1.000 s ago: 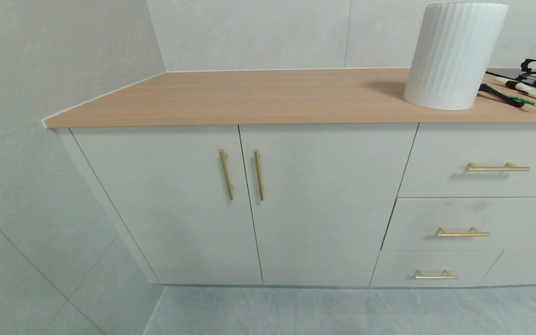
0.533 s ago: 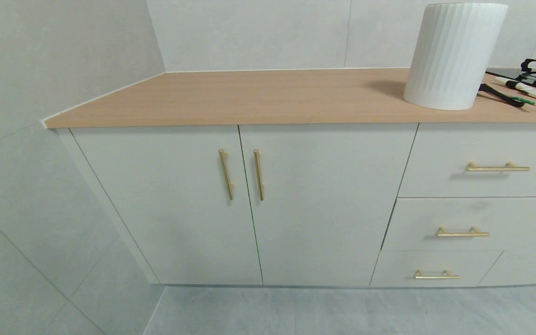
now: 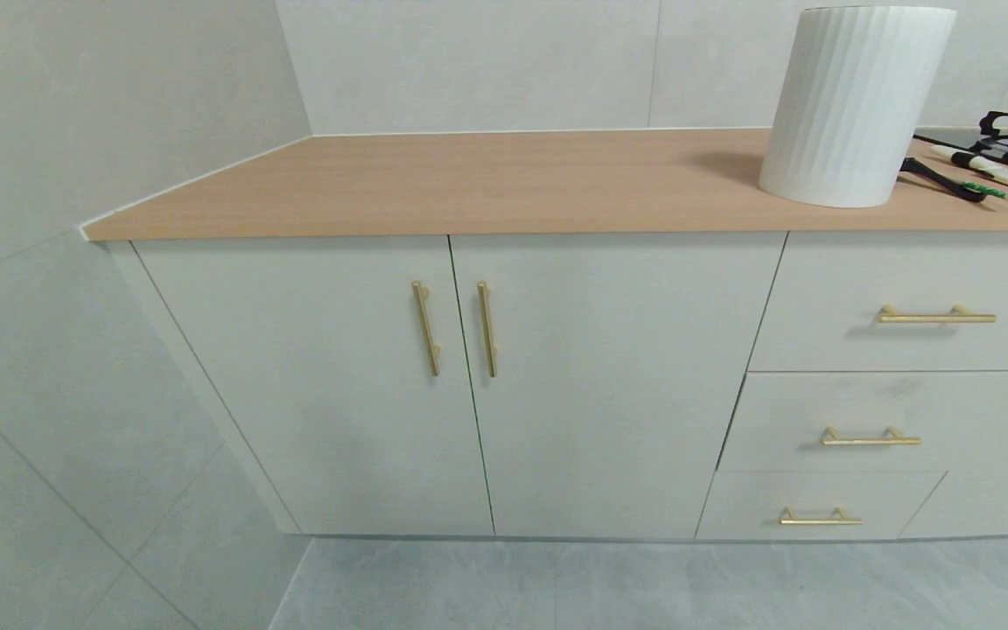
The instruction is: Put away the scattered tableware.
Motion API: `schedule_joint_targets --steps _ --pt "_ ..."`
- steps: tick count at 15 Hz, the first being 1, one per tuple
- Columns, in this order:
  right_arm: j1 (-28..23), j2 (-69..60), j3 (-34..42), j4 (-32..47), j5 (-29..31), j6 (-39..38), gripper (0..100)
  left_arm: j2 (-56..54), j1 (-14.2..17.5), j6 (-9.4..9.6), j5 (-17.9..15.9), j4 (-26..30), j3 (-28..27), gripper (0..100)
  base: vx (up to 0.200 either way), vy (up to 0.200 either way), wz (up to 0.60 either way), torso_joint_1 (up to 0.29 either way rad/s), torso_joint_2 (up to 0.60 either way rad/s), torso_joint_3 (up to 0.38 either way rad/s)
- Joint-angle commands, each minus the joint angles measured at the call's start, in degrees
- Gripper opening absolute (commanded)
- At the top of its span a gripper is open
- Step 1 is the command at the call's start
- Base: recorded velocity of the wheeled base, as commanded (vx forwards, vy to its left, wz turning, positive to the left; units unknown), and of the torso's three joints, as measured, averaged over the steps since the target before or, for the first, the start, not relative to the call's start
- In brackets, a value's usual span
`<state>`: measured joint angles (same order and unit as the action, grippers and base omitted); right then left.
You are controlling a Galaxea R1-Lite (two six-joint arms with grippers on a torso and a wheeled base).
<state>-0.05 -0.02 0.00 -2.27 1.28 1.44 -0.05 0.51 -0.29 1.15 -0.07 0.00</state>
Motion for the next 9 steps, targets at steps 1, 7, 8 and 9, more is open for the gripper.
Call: schedule_joint_targets --steps 1,7,8,9 --pt "0.0 0.0 -0.2 3.2 0.0 -3.4 100 0.0 0.0 -0.06 0.2 0.0 0.0 100 0.0 0.0 0.0 0.0 0.0 0.0" --pt "0.0 0.0 0.0 2.1 0.1 -1.7 100 0.0 0.0 0.03 0.2 0.0 0.0 100 0.0 0.0 0.0 0.0 0.0 0.0" --pt "0.0 0.0 0.0 2.1 0.1 -1.6 100 0.0 0.0 0.03 0.2 0.0 0.0 100 0.0 0.0 0.0 0.0 0.0 0.0" --pt "0.0 0.0 0.0 2.2 0.1 -1.6 100 0.0 0.0 0.2 0.1 0.1 0.0 100 0.0 0.0 0.0 0.0 0.0 0.0"
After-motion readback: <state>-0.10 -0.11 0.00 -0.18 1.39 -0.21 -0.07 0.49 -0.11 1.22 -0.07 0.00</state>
